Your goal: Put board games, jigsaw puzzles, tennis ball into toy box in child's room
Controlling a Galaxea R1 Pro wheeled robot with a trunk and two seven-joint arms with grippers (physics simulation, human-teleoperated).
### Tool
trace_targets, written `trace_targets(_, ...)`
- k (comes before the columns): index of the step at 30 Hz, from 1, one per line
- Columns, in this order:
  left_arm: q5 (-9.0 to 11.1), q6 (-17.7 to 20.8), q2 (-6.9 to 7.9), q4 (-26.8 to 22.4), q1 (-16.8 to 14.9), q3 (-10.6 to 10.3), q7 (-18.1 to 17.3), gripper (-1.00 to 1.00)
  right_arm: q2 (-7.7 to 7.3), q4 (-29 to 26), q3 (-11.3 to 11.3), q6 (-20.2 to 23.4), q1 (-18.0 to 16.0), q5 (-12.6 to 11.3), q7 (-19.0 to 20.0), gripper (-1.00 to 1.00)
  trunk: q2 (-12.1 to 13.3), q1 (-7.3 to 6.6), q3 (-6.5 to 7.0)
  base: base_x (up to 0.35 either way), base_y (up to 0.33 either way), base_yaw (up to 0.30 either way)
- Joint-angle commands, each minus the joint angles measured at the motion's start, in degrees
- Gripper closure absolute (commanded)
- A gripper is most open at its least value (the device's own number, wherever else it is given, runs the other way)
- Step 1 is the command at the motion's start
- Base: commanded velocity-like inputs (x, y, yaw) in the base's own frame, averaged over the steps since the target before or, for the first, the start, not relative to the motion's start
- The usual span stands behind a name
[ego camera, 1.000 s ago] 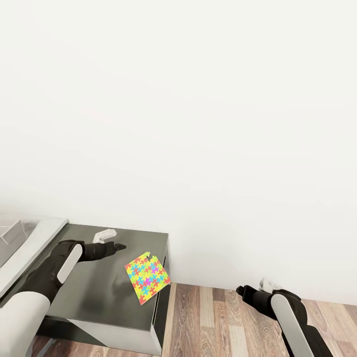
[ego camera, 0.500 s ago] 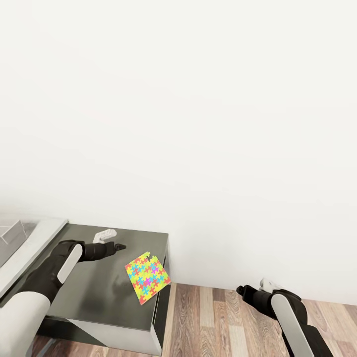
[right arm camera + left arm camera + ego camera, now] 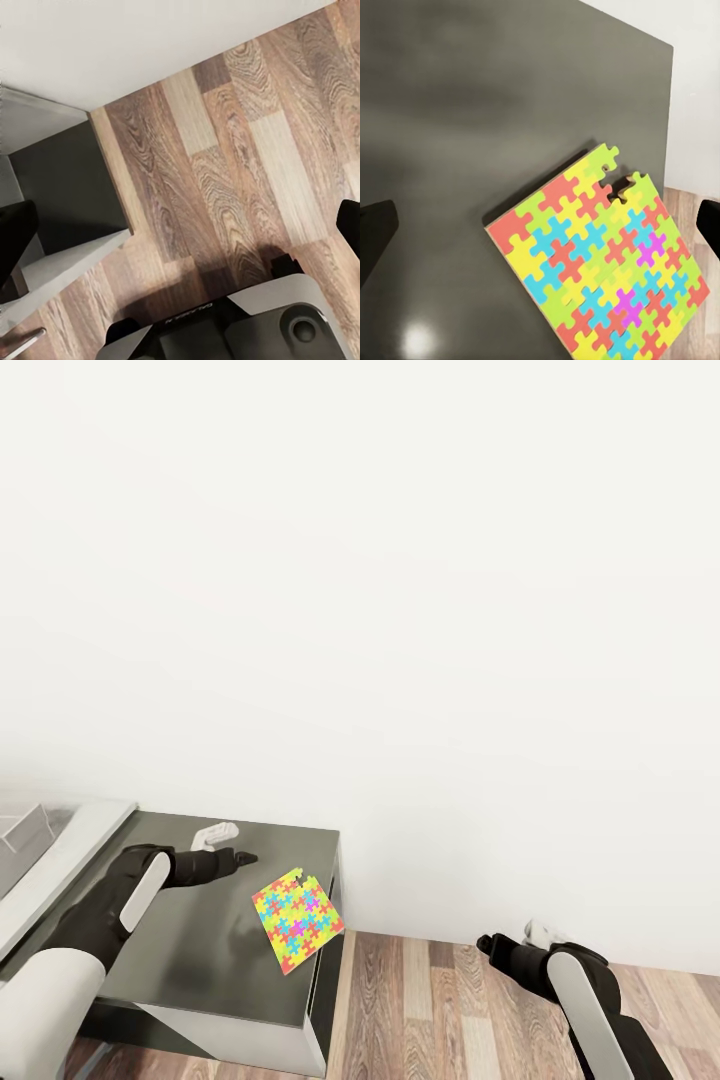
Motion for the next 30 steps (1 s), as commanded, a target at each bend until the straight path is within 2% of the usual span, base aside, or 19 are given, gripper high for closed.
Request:
trace_targets(1,-0.2,0.1,0.05,0.0,-0.1,-0.1,-0.2,-1.00,0.00,-0.1,0.0,0.1,-0.1,-0.6,-0.6,-1.00,-0.1,0.04,-0.12,0.000,0.000,0.000)
trace_targets(22,-0.2,0.1,-0.12,0.0,-0.1,-0.2,-0.2,-1.00,0.07,1.1,0.0,0.3,-0.1,-0.6,-0.6,-1.00,-0.1,0.04,-0.22,0.000,0.000,0.000)
trace_targets(30,-0.2,0.2,-0.13,0.0,-0.1,-0.2,-0.2,-1.00,0.07,9.0,0.1,0.2,-3.1,-0.6,-0.5,-1.00,-0.1,0.04,-0.75,0.000,0.000,0.000)
